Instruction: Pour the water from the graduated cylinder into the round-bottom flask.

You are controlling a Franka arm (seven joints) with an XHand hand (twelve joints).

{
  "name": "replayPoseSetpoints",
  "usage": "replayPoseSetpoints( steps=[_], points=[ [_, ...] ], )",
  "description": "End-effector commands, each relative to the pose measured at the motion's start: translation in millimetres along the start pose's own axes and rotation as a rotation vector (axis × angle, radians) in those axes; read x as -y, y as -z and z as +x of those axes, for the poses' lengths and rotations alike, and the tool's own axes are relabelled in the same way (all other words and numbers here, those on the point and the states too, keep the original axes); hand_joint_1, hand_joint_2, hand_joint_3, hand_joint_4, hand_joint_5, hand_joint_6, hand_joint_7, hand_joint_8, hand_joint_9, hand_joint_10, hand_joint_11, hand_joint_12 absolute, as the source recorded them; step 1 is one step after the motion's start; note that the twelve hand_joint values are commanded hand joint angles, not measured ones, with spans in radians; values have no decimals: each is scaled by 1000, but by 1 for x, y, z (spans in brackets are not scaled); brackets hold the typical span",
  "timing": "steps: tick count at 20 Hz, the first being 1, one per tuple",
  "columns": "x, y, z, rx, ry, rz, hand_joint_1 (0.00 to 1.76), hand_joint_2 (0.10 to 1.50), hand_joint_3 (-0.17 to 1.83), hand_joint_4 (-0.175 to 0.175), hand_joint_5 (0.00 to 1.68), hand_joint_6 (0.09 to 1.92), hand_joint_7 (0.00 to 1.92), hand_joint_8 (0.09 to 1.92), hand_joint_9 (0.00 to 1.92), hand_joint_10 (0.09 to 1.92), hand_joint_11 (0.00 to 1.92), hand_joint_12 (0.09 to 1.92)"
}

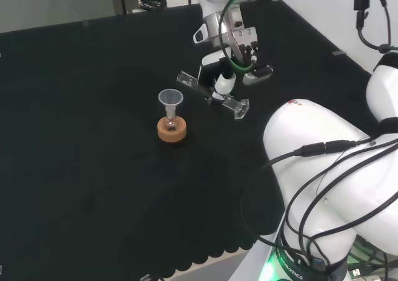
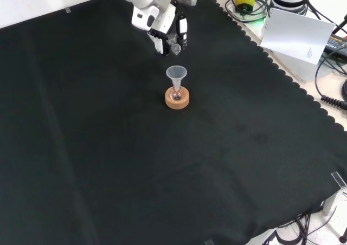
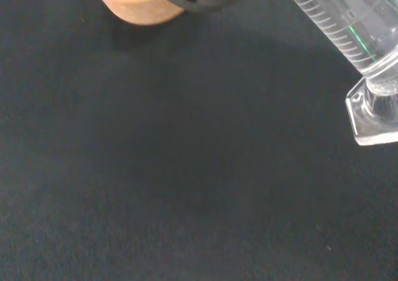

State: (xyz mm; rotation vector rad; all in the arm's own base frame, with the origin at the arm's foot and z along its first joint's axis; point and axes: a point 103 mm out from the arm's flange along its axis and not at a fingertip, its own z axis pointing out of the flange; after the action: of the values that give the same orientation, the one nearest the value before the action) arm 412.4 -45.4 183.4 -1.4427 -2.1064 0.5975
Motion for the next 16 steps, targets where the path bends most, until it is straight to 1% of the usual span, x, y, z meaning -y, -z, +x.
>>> replayPoseSetpoints(
  steps=[1,4,12,16],
  points=[
    [5,1,-5,26,-51,69,1255,1124,-1,-175,946,1040,980,1035,1433,89,1260,781],
    [4,3,-3,36,-60,102,1256,1124,-1,-175,947,1038,981,1033,1435,88,1262,780],
    [-5,5,5,55,-77,161,1256,1122,-1,-175,950,1034,984,1028,1444,87,1268,775],
    [-7,6,6,59,-94,198,1257,1122,-1,-175,951,1032,986,1026,1446,87,1270,772]
  ],
)
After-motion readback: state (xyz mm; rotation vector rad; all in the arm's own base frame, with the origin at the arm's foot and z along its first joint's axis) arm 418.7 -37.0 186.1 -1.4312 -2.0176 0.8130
